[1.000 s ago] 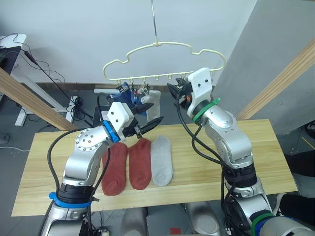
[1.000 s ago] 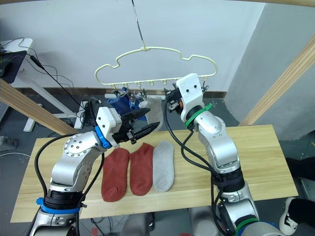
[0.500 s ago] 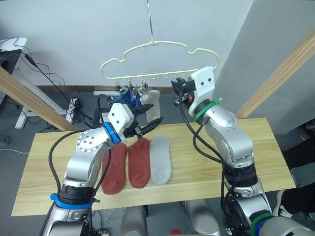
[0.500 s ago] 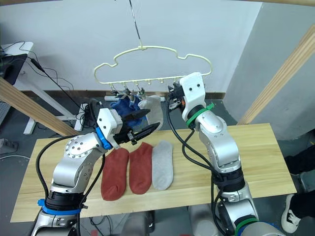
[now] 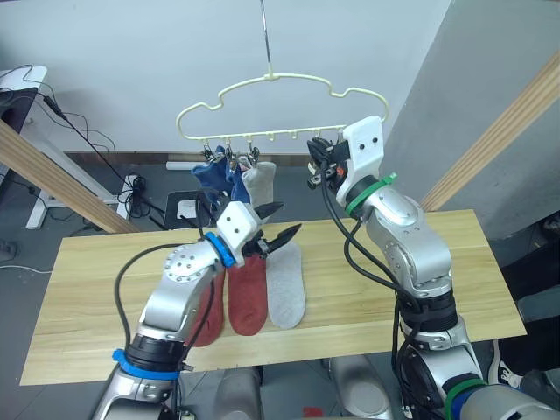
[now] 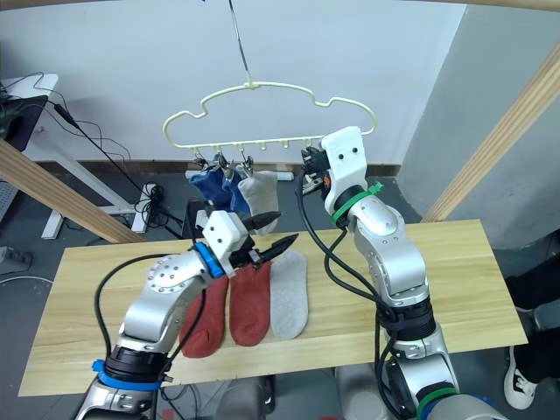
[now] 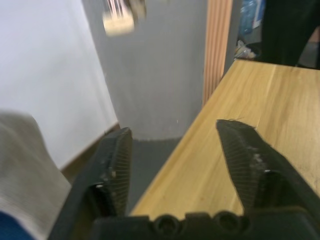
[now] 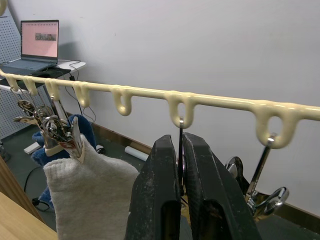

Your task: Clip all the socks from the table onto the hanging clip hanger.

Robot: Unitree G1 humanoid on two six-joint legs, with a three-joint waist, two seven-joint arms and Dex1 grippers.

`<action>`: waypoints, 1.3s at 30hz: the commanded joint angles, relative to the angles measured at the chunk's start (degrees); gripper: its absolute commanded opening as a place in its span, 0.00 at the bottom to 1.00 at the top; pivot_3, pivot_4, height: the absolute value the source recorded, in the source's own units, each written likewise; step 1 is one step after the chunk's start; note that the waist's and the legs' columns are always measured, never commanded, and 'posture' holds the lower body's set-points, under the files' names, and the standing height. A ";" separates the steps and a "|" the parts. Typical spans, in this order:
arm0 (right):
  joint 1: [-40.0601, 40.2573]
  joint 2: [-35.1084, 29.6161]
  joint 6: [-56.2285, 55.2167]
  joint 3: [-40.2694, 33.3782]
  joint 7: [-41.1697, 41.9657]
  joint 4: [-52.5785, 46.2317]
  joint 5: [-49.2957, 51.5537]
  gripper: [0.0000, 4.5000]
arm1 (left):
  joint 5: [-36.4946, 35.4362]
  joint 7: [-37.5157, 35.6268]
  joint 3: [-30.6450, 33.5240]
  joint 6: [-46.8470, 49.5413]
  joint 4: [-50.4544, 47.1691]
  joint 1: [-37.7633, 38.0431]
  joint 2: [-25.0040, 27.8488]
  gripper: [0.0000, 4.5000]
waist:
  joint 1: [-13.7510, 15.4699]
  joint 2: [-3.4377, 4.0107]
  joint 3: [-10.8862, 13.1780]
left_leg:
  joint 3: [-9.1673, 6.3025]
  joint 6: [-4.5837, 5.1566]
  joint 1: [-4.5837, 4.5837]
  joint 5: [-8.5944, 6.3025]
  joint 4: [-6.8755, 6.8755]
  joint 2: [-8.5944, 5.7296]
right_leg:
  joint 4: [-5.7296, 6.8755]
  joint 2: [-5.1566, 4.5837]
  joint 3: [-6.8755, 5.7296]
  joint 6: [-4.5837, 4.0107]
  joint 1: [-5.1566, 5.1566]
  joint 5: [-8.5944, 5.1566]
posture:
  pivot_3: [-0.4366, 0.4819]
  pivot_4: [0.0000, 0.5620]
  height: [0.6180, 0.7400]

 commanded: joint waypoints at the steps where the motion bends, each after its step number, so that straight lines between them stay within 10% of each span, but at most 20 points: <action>1: -1.37 0.01 -0.53 0.10 0.51 -0.99 0.92 0.00 | 4.64 6.25 -2.52 2.82 3.04 0.78 -2.50 0.96 | -0.07 0.00 0.00 | 0.00 0.00 0.01 0.00 0.00 0.00 | 0.00 0.00 0.00 0.00 0.00 0.00 | 0.24 0.51 1.00; 17: -1.42 0.06 -0.45 0.72 1.00 -0.84 1.09 0.00 | 10.31 15.38 -5.87 16.64 7.97 3.43 -6.98 0.99 | -0.16 -0.01 -0.01 | -0.02 0.00 0.01 0.00 -0.01 0.00 | 0.02 0.02 -0.01 0.00 0.00 0.00 | 0.22 0.51 1.00; 33: -1.57 0.14 -0.84 1.18 1.05 -0.81 0.79 0.00 | 12.29 14.32 -6.60 9.66 9.01 5.02 -5.48 0.04 | -0.17 -0.02 -0.11 | -0.02 0.00 0.02 0.00 -0.02 0.00 | 0.00 0.01 0.00 0.00 0.01 0.00 | 0.22 0.49 1.00; 39: -1.54 0.08 -0.84 1.31 0.88 -0.97 0.61 0.00 | 14.61 12.98 -6.39 0.88 5.46 5.58 -1.73 0.00 | -0.23 -0.02 -0.11 | -0.02 0.00 0.02 0.00 -0.02 0.01 | 0.00 0.01 -0.01 0.00 0.01 0.00 | 0.21 0.50 1.00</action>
